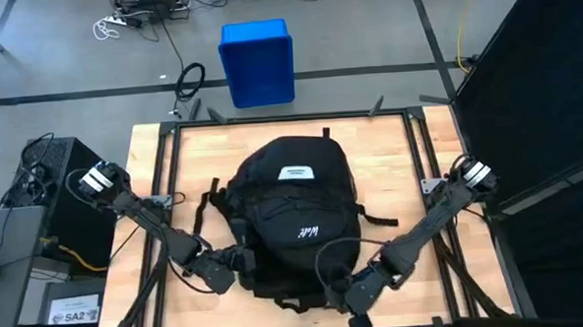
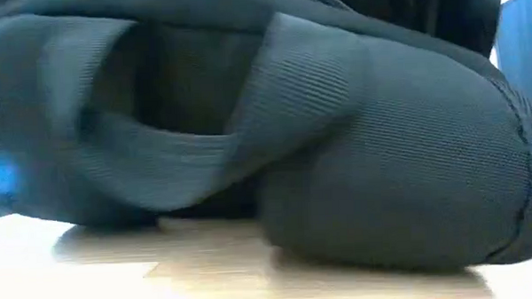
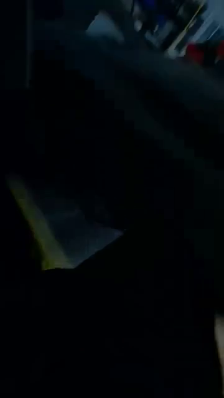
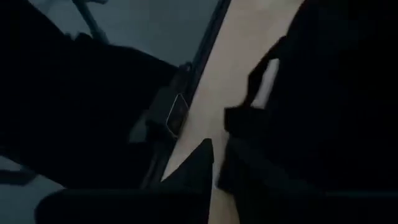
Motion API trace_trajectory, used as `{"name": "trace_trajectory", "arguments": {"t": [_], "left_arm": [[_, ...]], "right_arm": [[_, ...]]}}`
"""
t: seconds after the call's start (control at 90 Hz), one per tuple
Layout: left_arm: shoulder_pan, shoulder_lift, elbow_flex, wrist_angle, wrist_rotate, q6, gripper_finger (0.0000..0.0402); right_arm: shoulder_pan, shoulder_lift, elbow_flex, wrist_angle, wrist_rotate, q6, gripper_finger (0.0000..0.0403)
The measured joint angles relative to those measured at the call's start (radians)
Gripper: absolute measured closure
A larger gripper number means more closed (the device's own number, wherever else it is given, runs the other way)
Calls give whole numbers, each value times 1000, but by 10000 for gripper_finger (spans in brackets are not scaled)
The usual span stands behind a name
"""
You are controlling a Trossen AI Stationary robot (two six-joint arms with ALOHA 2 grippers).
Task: Unpack backpack
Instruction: Close the backpack
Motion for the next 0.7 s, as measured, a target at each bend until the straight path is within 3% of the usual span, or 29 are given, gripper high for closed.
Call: {"name": "trace_trajectory", "arguments": {"t": [0.211,0.378,0.578,0.7], "left_arm": [[94,-1,0,64,-64,76,188],[175,-1,0,40,-163,93,188],[237,-2,0,39,-186,103,188],[239,-8,0,31,-186,106,188]], "right_arm": [[-85,1,-215,274,-248,110,399],[-79,1,-321,465,-426,212,399],[-5,1,-343,620,-447,230,401],[44,-8,-342,615,-416,277,400]]}}
